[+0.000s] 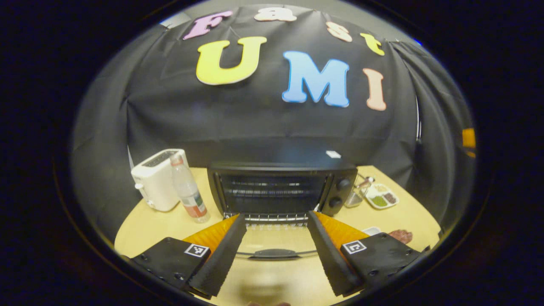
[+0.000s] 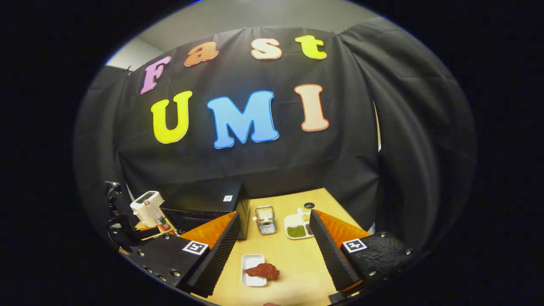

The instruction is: Open the electric oven with the left hand, put the food in, and close the electric oven.

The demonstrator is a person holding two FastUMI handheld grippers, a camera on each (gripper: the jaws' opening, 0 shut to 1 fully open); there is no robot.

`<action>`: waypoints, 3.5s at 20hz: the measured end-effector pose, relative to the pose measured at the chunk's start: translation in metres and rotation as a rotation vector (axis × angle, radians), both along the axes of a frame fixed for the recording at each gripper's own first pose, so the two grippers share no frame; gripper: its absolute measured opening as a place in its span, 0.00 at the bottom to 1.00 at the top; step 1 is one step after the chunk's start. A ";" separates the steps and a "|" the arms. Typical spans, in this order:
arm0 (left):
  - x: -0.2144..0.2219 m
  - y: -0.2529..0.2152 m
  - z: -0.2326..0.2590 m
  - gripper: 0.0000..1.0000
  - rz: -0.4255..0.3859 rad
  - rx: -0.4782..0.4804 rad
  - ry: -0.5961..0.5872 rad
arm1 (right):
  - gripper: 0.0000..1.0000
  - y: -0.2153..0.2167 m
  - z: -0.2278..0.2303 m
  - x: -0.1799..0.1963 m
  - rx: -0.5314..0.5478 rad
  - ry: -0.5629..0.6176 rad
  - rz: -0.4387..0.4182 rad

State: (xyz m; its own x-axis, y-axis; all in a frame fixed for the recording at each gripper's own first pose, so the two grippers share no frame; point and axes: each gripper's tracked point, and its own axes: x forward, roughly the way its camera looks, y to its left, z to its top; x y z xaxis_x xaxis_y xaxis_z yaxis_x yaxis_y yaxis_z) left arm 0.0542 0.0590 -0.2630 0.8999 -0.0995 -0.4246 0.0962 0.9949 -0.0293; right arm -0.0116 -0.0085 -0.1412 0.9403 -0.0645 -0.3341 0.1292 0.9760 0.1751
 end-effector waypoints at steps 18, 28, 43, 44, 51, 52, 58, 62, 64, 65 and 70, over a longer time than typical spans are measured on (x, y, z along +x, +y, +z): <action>-0.050 -0.016 0.134 1.00 0.164 -0.024 -0.196 | 0.94 0.020 -0.235 0.020 0.458 0.413 0.211; -0.074 -0.012 0.151 1.00 0.210 0.014 -0.202 | 0.11 0.043 -0.254 0.033 0.634 0.509 0.217; -0.017 0.075 0.153 1.00 0.068 -0.082 -0.230 | 0.10 0.101 -0.104 0.032 0.915 0.222 0.223; -0.014 0.082 0.154 1.00 0.065 -0.087 -0.231 | 0.11 0.111 -0.097 0.037 0.927 0.206 0.233; -0.001 0.140 0.156 1.00 0.056 -0.065 -0.255 | 0.10 0.185 -0.088 0.095 0.978 0.200 0.291; 0.000 0.149 0.158 1.00 0.063 -0.069 -0.255 | 0.10 0.194 -0.091 0.105 0.982 0.209 0.290; -0.004 0.193 0.142 0.98 0.092 -0.061 -0.222 | 0.10 0.257 -0.137 0.164 0.982 0.289 0.203; -0.007 0.219 0.133 0.98 0.114 -0.052 -0.192 | 0.10 0.294 -0.182 0.206 0.985 0.329 0.082; -0.008 0.234 0.134 0.98 0.125 -0.045 -0.193 | 0.10 0.307 -0.191 0.222 0.998 0.302 0.054; -0.008 0.242 0.133 0.98 0.131 -0.038 -0.192 | 0.10 0.311 -0.194 0.230 1.002 0.285 0.041; -0.020 0.274 0.121 0.98 0.171 -0.031 -0.158 | 0.11 0.311 -0.211 0.265 0.942 0.206 -0.031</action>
